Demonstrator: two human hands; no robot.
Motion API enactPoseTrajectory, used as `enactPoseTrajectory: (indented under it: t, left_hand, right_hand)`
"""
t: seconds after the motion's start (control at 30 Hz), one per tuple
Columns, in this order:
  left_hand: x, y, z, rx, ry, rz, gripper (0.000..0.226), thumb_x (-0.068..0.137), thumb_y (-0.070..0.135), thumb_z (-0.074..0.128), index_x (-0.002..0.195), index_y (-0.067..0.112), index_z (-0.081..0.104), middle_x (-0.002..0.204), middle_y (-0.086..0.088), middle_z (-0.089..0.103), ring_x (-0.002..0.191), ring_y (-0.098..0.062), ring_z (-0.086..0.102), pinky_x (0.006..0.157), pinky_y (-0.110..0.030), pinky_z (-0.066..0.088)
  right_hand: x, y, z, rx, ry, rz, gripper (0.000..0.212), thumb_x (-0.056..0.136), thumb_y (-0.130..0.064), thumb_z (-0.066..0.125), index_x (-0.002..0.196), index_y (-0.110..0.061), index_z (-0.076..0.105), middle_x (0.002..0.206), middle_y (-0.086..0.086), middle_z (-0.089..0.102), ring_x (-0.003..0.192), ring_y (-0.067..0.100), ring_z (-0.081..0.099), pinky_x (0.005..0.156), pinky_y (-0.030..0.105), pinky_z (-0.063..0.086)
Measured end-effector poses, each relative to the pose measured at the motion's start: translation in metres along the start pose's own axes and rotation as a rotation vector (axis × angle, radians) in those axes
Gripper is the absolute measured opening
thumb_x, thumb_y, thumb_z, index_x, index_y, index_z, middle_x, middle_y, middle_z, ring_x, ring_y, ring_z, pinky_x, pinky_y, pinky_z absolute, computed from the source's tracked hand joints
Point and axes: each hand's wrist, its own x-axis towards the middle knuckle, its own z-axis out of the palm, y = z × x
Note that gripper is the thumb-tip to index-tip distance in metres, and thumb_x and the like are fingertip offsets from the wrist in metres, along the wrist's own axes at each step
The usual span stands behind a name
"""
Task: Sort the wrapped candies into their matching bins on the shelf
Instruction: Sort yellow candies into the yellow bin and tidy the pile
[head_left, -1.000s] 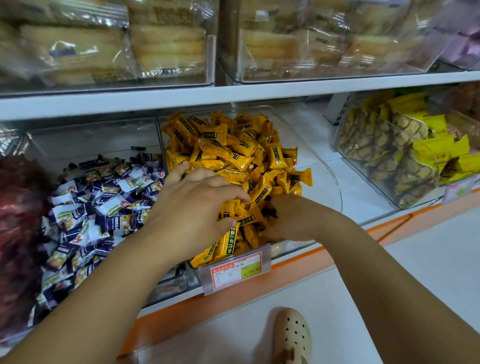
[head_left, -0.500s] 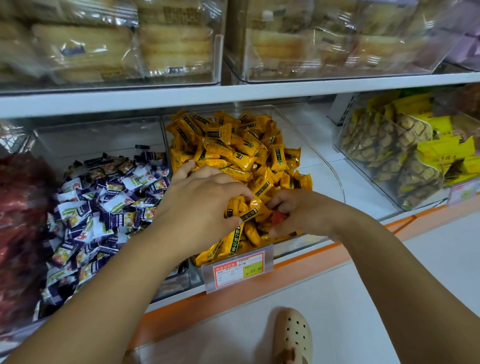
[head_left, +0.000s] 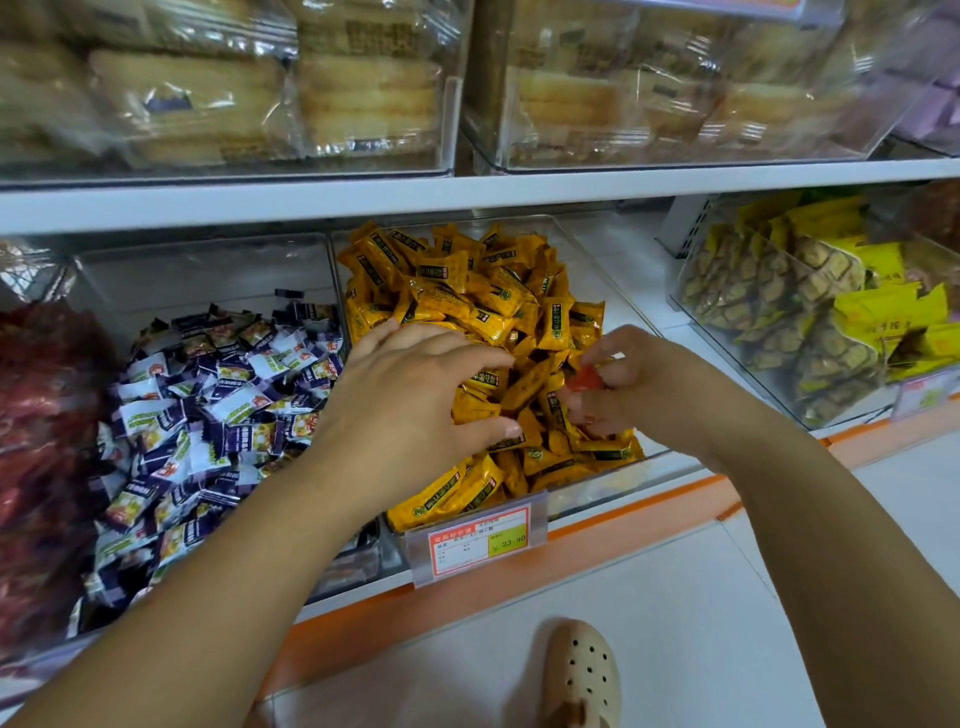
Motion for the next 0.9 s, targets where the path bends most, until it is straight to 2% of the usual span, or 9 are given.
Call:
enactPoseTrajectory:
  t: [0.17, 0.37, 0.43, 0.53, 0.6, 0.67, 0.77, 0.83, 0.9]
  left_hand:
    - [0.0, 0.001, 0.003, -0.117, 0.106, 0.032, 0.056, 0.078, 0.073, 0.046, 0.131, 0.057, 0.041, 0.113, 0.03, 0.056, 0.112, 0.0, 0.039, 0.094, -0.028, 0.023]
    - [-0.001, -0.005, 0.005, -0.306, 0.192, 0.041, 0.032, 0.081, 0.06, 0.048, 0.106, 0.046, 0.064, 0.102, 0.026, 0.062, 0.101, -0.003, 0.052, 0.088, -0.04, 0.04]
    - [0.0, -0.006, 0.002, -0.33, 0.199, 0.038, 0.03, 0.082, 0.057, 0.051, 0.102, 0.041, 0.065, 0.094, 0.026, 0.061, 0.098, -0.003, 0.053, 0.088, -0.038, 0.044]
    - [-0.002, -0.01, -0.003, -0.403, 0.198, -0.045, 0.018, 0.089, 0.044, 0.055, 0.101, 0.035, 0.064, 0.091, 0.03, 0.054, 0.091, 0.005, 0.049, 0.079, -0.008, 0.036]
    - [-0.005, -0.014, -0.007, -0.425, 0.202, -0.101, 0.012, 0.093, 0.037, 0.051, 0.101, 0.033, 0.059, 0.085, 0.026, 0.054, 0.082, 0.01, 0.05, 0.066, -0.005, 0.034]
    - [-0.007, -0.016, -0.009, -0.436, 0.214, -0.127, 0.012, 0.095, 0.036, 0.046, 0.101, 0.03, 0.056, 0.073, 0.016, 0.054, 0.07, 0.003, 0.052, 0.056, -0.013, 0.037]
    - [-0.008, -0.014, -0.005, -0.445, 0.233, -0.144, 0.015, 0.097, 0.034, 0.043, 0.103, 0.026, 0.054, 0.072, 0.005, 0.058, 0.064, -0.01, 0.052, 0.056, -0.025, 0.039]
    - [-0.009, -0.012, -0.001, -0.445, 0.241, -0.145, 0.014, 0.098, 0.033, 0.043, 0.104, 0.025, 0.052, 0.078, 0.005, 0.062, 0.068, -0.008, 0.054, 0.059, -0.026, 0.041]
    - [-0.009, -0.011, 0.0, -0.452, 0.242, -0.149, 0.014, 0.098, 0.033, 0.042, 0.103, 0.025, 0.051, 0.087, 0.006, 0.065, 0.075, -0.007, 0.056, 0.063, -0.026, 0.042]
  right_hand:
    - [-0.008, -0.022, 0.023, 0.255, -0.189, -0.114, 0.026, 0.084, -0.011, 0.07, 0.107, -0.01, 0.059, 0.094, 0.009, 0.073, 0.08, 0.022, 0.073, 0.075, 0.029, 0.059]
    - [-0.006, -0.025, 0.025, 0.429, -0.289, -0.121, 0.052, 0.079, -0.021, 0.069, 0.126, -0.011, 0.048, 0.098, 0.017, 0.072, 0.087, 0.03, 0.071, 0.077, 0.034, 0.059]
    - [-0.004, -0.023, 0.019, 0.423, -0.283, -0.122, 0.043, 0.083, -0.026, 0.064, 0.122, -0.011, 0.051, 0.1, 0.015, 0.072, 0.09, 0.029, 0.071, 0.08, 0.037, 0.059]
    - [0.002, -0.015, 0.013, 0.145, -0.221, -0.081, 0.017, 0.097, -0.024, 0.053, 0.107, -0.015, 0.063, 0.102, 0.007, 0.072, 0.088, 0.017, 0.071, 0.08, 0.036, 0.059]
    - [0.0, -0.012, 0.018, -0.159, -0.243, -0.076, 0.016, 0.091, -0.03, 0.06, 0.106, -0.029, 0.066, 0.106, -0.006, 0.07, 0.092, 0.005, 0.067, 0.087, 0.031, 0.056]
    - [-0.006, -0.015, 0.034, -0.395, -0.311, -0.106, 0.051, 0.079, -0.048, 0.07, 0.125, -0.047, 0.051, 0.126, -0.013, 0.056, 0.109, 0.004, 0.057, 0.095, 0.026, 0.048]
    - [-0.008, -0.025, 0.066, -0.606, -0.351, -0.049, 0.101, 0.066, -0.066, 0.071, 0.143, -0.055, 0.007, 0.147, -0.004, 0.017, 0.132, 0.027, 0.038, 0.099, 0.037, 0.043]
    - [-0.004, -0.027, 0.083, -0.687, -0.326, -0.041, 0.11, 0.065, -0.071, 0.069, 0.144, -0.052, -0.004, 0.15, 0.004, 0.009, 0.139, 0.037, 0.023, 0.103, 0.047, 0.04]
    - [-0.002, -0.026, 0.089, -0.737, -0.285, -0.061, 0.11, 0.064, -0.072, 0.069, 0.146, -0.046, -0.001, 0.151, 0.008, 0.011, 0.141, 0.04, 0.014, 0.108, 0.052, 0.033]
